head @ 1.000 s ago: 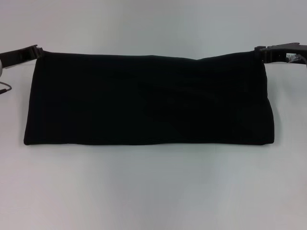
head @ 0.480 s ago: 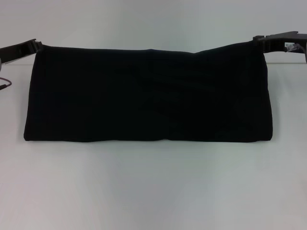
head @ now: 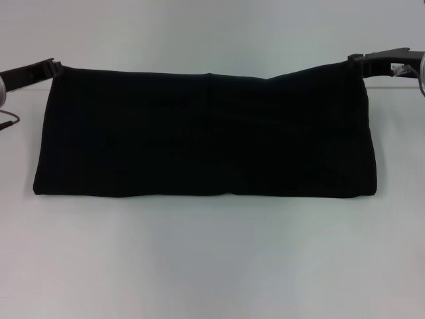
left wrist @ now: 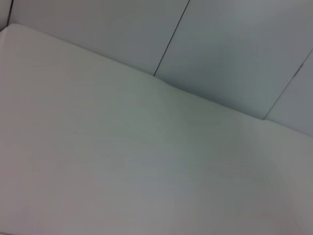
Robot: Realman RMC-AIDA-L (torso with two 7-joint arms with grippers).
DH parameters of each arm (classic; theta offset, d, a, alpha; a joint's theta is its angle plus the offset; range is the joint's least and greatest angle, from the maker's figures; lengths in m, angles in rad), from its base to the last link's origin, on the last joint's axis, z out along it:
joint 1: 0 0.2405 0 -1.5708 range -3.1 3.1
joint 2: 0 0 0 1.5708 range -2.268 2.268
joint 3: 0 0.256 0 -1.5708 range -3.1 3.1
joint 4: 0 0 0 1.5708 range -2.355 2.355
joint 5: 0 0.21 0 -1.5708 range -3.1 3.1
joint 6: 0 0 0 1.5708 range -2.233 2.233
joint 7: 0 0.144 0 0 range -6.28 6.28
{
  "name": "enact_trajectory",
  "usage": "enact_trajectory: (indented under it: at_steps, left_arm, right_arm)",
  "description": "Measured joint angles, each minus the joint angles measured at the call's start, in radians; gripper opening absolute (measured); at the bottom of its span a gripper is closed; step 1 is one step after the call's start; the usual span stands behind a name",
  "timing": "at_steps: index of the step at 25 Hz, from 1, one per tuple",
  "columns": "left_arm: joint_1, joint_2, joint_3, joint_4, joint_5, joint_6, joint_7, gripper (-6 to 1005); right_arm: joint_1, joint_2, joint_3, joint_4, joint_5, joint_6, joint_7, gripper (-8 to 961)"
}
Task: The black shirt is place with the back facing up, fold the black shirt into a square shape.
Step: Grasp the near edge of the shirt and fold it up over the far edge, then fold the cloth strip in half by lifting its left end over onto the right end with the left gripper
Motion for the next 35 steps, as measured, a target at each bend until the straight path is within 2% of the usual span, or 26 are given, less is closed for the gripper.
enact_trajectory:
  at_steps: [5, 9, 11, 15, 18, 20, 22, 26, 27, 31, 35]
  left_arm:
    - [-0.005, -0.010, 0.000, -0.019, -0.006, -0.025, 0.014, 52]
    - [-0.010, -0.028, 0.000, -0.022, -0.010, -0.061, 0.040, 55]
    - [-0.012, -0.037, 0.000, -0.022, -0.010, -0.100, 0.044, 57]
    - [-0.011, -0.046, -0.001, -0.023, -0.010, -0.177, 0.039, 207]
    - [0.004, -0.044, -0.006, -0.013, -0.011, -0.156, 0.015, 334]
    - [0.030, -0.041, -0.004, 0.019, -0.011, -0.060, -0.025, 422]
    - [0.063, -0.038, -0.002, 0.066, -0.011, 0.090, -0.069, 511]
    - [0.139, -0.030, -0.006, 0.158, -0.011, 0.405, -0.142, 678]
    - [0.160, -0.028, -0.008, 0.184, -0.010, 0.485, -0.158, 720]
    - [0.224, -0.028, -0.009, 0.266, 0.001, 0.692, -0.199, 789]
    - [0.280, -0.041, -0.010, 0.320, 0.043, 0.749, -0.196, 859]
  right_arm:
    - [0.000, 0.006, -0.001, 0.002, 0.003, 0.011, 0.006, 5]
    - [-0.002, 0.007, -0.023, -0.003, 0.001, 0.015, 0.006, 5]
    - [-0.006, 0.008, -0.028, -0.014, 0.002, 0.023, 0.006, 86]
    - [-0.018, 0.002, -0.019, -0.041, 0.006, 0.032, 0.007, 242]
    - [-0.028, -0.012, -0.019, -0.053, 0.007, -0.007, 0.034, 346]
    - [-0.041, -0.022, -0.019, -0.066, 0.007, -0.066, 0.069, 415]
    - [-0.060, -0.033, -0.014, -0.087, 0.011, -0.153, 0.107, 488]
    - [-0.114, -0.055, -0.011, -0.127, 0.072, -0.389, 0.157, 633]
    - [-0.142, -0.065, -0.011, -0.136, 0.105, -0.485, 0.165, 669]
    - [-0.188, -0.075, -0.011, -0.138, 0.123, -0.579, 0.184, 674]
    - [-0.240, -0.081, -0.020, -0.134, 0.108, -0.591, 0.217, 676]
